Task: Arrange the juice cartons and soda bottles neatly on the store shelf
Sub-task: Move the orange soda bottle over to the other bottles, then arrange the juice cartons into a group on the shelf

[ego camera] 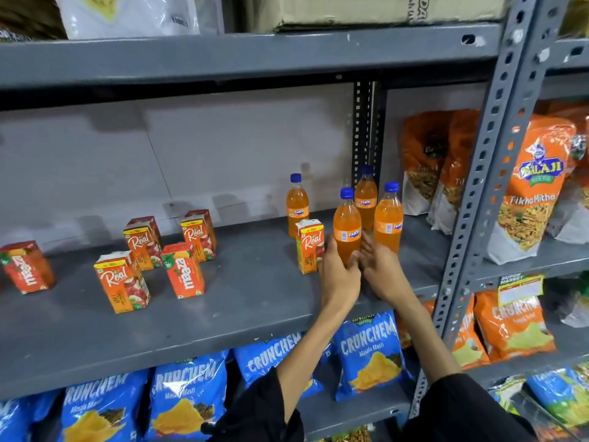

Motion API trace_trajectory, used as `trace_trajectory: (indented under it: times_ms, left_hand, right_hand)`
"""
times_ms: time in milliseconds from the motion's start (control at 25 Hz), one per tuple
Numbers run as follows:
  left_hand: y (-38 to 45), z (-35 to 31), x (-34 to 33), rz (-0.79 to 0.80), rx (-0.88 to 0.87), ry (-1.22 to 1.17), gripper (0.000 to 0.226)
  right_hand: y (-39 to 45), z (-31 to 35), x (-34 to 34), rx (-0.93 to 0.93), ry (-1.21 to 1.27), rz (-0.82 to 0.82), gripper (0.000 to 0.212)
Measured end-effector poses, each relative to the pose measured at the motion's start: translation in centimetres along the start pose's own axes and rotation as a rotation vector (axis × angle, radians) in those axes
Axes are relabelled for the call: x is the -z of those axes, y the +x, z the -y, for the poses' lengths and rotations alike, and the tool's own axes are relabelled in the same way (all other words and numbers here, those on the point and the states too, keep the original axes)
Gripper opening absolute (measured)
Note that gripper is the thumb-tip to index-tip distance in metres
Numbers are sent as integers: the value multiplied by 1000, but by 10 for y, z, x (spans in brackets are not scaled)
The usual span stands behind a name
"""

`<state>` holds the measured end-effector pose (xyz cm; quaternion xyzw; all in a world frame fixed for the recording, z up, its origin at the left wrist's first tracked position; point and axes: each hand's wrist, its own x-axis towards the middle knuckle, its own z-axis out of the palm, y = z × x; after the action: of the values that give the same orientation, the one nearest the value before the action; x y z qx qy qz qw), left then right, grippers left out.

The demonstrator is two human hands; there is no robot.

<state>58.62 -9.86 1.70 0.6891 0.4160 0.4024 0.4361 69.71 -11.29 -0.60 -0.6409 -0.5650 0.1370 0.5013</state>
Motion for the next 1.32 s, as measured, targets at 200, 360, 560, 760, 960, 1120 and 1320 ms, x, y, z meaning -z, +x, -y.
trace_trajectory:
  times_ms: [200,360,560,760,960,1120,1320]
  left_hand:
    - [-31,7,29,-81,-65,-150,49]
    - [-56,27,74,-285,-169,-277,16]
    - [-64,53,158,-509,-191,-270,16]
    - [-56,75,232,-750,-210,-235,36]
    - [-12,114,253,-507,-35,22,56]
    - [2,110,262,-361,69,-49,42]
    - [-14,97,270,-287,29,-117,34]
  right_hand:
    - [-37,12,-25,115,-149,-448,43]
    - [-67,43,-65,252,-91,-501,20]
    - [-47,91,-122,195,232,-113,24]
    - [-14,118,-193,119,270,177,47]
    - [2,137,-228,102,284,293,54]
    - [7,136,-235,126,252,294,37]
    - [-1,141,-225,63,315,329,40]
